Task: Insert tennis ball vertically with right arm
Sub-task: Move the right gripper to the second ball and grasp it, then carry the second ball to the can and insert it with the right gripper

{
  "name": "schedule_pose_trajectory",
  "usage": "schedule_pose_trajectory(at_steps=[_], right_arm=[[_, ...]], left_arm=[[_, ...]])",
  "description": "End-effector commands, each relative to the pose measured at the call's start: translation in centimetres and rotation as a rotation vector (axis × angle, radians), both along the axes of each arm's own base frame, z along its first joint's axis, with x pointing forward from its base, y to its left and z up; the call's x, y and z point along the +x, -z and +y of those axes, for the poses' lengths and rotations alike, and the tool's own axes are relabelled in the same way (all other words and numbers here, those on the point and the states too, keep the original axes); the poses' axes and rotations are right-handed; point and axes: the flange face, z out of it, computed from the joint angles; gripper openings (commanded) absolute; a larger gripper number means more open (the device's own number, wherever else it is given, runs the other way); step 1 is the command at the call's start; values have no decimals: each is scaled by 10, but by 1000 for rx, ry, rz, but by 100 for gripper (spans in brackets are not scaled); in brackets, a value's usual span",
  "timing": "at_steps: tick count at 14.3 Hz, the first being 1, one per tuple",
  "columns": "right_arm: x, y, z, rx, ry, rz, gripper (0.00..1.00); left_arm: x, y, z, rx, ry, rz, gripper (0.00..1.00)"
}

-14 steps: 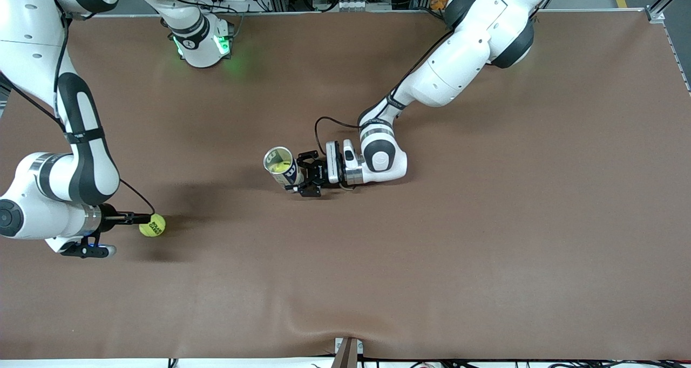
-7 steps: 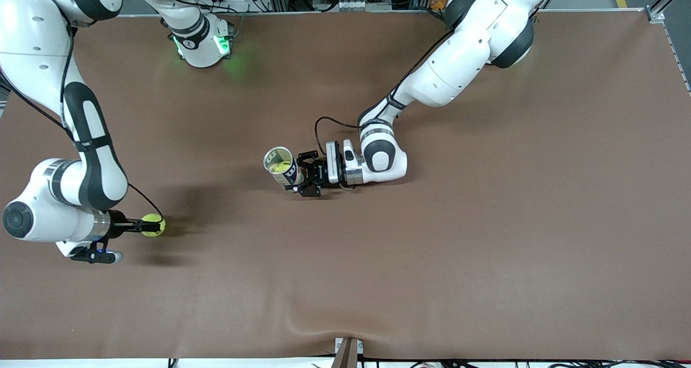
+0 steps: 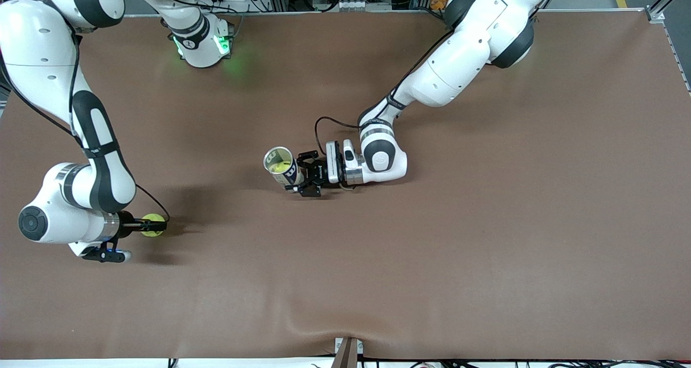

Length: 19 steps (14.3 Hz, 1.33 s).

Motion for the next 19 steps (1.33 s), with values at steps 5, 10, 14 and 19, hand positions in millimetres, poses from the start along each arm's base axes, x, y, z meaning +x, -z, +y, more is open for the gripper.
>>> schedule_pose_trajectory(at_steps=[5, 10, 14, 19], right_arm=[[-2, 4, 0, 14, 1, 6, 57], [5, -21, 8, 10, -3, -21, 60], [0, -80, 55, 1, 51, 86, 60], [-26, -166, 157, -64, 150, 153, 58]], left_arm=[[1, 14, 6, 24, -26, -86, 73], [1, 14, 6, 23, -27, -85, 73], [1, 14, 6, 22, -29, -80, 74], [1, 14, 6, 22, -29, -81, 74]])
